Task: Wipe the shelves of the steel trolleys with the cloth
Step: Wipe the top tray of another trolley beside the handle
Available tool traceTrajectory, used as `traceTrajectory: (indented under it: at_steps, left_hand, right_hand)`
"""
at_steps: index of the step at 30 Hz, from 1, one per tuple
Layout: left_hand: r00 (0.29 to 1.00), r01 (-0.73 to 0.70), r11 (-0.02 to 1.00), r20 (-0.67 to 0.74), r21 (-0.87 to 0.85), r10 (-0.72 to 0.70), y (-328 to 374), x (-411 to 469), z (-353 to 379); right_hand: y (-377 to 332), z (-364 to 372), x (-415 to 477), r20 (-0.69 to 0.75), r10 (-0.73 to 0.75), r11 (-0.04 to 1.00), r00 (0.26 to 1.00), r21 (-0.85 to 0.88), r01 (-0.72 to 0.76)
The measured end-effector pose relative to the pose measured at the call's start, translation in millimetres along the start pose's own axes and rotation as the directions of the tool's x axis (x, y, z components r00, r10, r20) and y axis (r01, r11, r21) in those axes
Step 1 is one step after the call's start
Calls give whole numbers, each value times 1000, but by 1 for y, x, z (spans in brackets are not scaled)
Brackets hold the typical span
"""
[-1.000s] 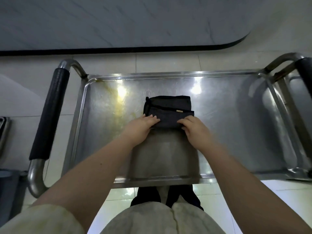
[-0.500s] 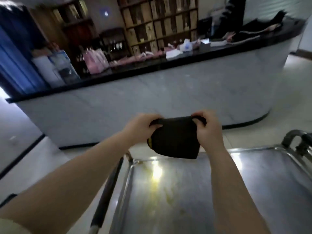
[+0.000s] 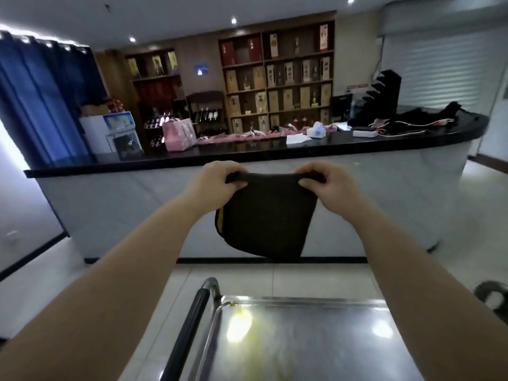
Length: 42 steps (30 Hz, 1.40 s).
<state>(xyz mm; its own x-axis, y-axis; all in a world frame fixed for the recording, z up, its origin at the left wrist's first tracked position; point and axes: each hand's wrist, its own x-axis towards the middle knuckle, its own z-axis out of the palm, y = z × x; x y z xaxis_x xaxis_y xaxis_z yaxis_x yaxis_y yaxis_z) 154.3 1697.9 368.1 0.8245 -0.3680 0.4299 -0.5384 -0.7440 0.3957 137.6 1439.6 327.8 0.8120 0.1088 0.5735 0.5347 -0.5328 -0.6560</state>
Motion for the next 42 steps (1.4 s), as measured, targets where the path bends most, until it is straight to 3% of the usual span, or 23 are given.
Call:
traceTrajectory:
  at_steps: [4,8,10,13,15,18,20,22,24,27,29,30,32,34,37,38,42]
  left_hand:
    - [984,112,993,141,-42,-105,-39,-43,61]
    - [966,212,975,168,-63,-199,-69,-88,148]
    - [950,275,955,183,-108,-253,-77,-126,196]
    - [899,341,938,312,-57,-308,-88,-203,270]
    - [828,332,943,476,12,-297,-91,-260,312]
    - [749,159,983,638,91,-180,-90,-332,351]
    - [783,94,986,602,134,-157,-89,-355,360]
    - [841,129,985,515,111,-168,-86,-353,362]
    - [869,185,981,455,64,-194,-81,-332,368]
    - [822,226,961,498,159,-276,-79,-302,394]
    - [786,239,938,517,251,-338,-81,-300,409]
    - [788,242,932,506,270,-351,-82,-303,413]
    - [821,258,936,456,240,-343,-82,-312,417]
    - [853,287,944,404,164,-329,-85,-312,417]
    - [883,274,952,357,139,-306,-96,-301,413]
    - [887,250,954,354,168,-295,-100,-296,412]
    - [885,212,958,378,194,-273,-107,-281,406]
  right_hand:
    - [37,44,-40,127,118,988,985,-111,-104]
    - [78,86,-94,96,240,946,966,-248,-210]
    - [101,107,-142,101,287,925,952,-285,-249]
    - [134,134,-237,228,405,875,886,-376,-303]
    - [148,147,-304,342,471,851,813,-420,-315]
    - [157,157,-382,453,511,833,730,-471,-291]
    - [159,159,-407,425,505,819,751,-510,-262]
    - [162,166,-408,319,496,797,808,-537,-278]
    - [167,180,-389,207,462,825,862,-456,-333]
    - [181,209,-362,278,582,757,764,-530,-382]
    - [192,226,-362,333,663,664,671,-677,-319]
    - [194,231,-368,342,670,644,658,-709,-288]
    - [197,231,-375,311,642,677,701,-659,-329]
    - [202,222,-373,171,636,712,752,-504,-488]
    - [208,205,-367,-43,725,560,688,-545,-624]
    - [209,201,-364,-46,745,536,665,-551,-639]
    - [213,192,-346,64,728,652,683,-372,-661]
